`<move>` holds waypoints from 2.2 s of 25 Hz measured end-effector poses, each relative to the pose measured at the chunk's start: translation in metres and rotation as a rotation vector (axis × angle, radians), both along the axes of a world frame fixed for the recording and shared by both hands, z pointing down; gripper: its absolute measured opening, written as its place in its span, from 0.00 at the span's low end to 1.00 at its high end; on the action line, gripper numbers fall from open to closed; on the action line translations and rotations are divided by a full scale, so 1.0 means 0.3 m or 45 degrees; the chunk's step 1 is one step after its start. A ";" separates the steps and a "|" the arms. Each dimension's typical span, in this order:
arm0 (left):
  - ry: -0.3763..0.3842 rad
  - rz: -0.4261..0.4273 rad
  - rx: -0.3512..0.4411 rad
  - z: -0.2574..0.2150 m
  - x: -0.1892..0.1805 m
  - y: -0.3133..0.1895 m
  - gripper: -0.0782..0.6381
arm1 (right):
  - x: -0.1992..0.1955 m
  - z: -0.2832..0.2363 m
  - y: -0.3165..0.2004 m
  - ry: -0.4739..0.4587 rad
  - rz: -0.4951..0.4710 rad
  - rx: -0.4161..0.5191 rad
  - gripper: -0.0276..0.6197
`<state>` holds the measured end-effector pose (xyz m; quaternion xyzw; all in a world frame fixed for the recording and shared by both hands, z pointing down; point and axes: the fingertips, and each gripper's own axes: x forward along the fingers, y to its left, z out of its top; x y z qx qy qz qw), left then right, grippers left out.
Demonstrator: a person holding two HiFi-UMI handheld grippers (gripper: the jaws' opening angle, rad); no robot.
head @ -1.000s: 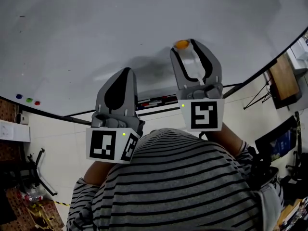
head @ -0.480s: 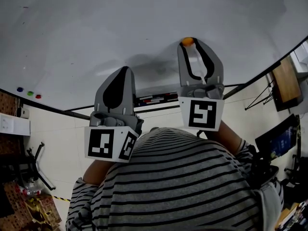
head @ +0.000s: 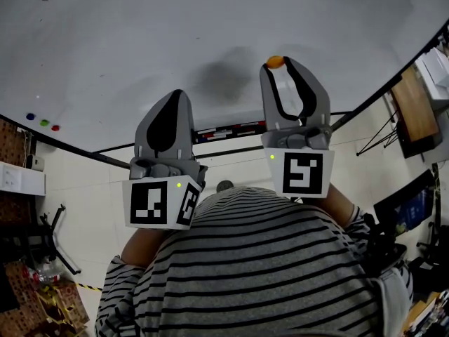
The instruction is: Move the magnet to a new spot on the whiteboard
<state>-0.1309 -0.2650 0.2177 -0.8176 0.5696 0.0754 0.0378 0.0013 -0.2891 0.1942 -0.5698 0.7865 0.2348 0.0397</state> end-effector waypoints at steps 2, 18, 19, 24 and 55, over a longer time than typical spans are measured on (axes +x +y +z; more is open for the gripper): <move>-0.011 -0.020 0.013 0.002 0.022 0.046 0.13 | 0.034 0.008 0.055 -0.006 -0.004 -0.007 0.23; -0.036 -0.082 -0.033 0.127 0.238 0.467 0.13 | 0.228 0.099 0.488 -0.027 -0.098 -0.119 0.23; -0.040 -0.094 -0.030 0.130 0.248 0.489 0.13 | 0.237 0.101 0.508 -0.028 -0.106 -0.123 0.23; -0.047 -0.135 -0.026 0.123 0.291 0.601 0.13 | 0.294 0.106 0.624 -0.029 -0.134 -0.144 0.23; -0.088 -0.201 -0.025 0.114 0.239 0.642 0.13 | 0.265 0.102 0.632 -0.044 -0.171 -0.131 0.23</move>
